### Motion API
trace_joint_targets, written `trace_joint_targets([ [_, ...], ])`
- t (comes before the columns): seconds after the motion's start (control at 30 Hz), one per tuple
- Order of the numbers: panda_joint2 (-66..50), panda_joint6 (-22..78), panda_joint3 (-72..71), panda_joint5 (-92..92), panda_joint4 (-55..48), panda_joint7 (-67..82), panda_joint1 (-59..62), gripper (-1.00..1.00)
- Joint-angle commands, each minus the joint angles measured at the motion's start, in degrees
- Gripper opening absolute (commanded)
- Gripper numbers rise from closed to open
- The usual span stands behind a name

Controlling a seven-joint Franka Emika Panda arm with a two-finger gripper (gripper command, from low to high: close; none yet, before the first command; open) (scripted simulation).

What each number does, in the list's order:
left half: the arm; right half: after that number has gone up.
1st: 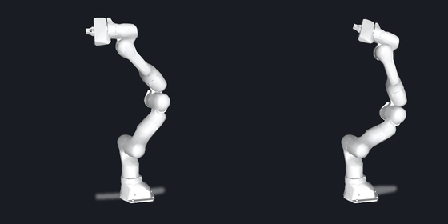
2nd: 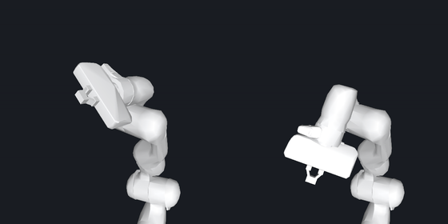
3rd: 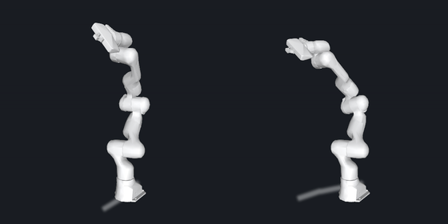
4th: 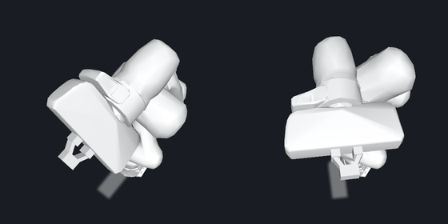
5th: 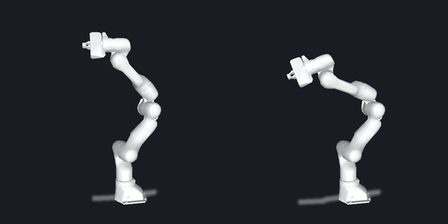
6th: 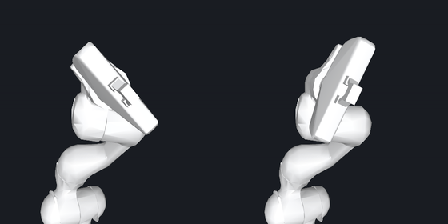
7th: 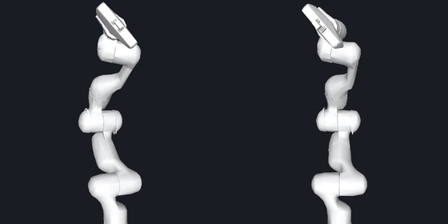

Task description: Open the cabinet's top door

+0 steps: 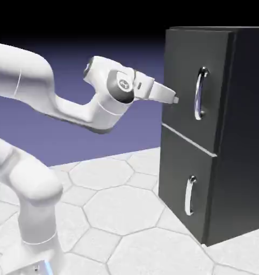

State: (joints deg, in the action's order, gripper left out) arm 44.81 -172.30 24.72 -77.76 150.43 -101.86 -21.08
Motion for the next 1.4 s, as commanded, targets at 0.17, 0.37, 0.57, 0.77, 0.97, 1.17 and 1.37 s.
trace_joint_targets([
  [0.17,2.34,0.33,4.75,-14.95,-2.03,-11.42,-3.92,0.00],
  [0.37,4.67,0.66,9.51,-29.90,-4.07,-22.85,-7.84,0.00],
  [0.57,7.01,0.99,14.26,-44.86,-6.10,-34.27,-11.76,0.00],
  [0.77,9.34,1.32,19.01,-59.81,-8.13,-45.69,-15.68,0.00],
  [0.97,11.68,1.64,23.76,-74.76,-10.17,-57.11,-19.60,0.00],
  [1.17,8.02,4.13,29.00,-77.91,-15.70,-59.22,-28.24,0.00],
  [1.37,7.13,7.86,24.98,-74.32,-12.50,-58.84,-23.81,-1.00],
])
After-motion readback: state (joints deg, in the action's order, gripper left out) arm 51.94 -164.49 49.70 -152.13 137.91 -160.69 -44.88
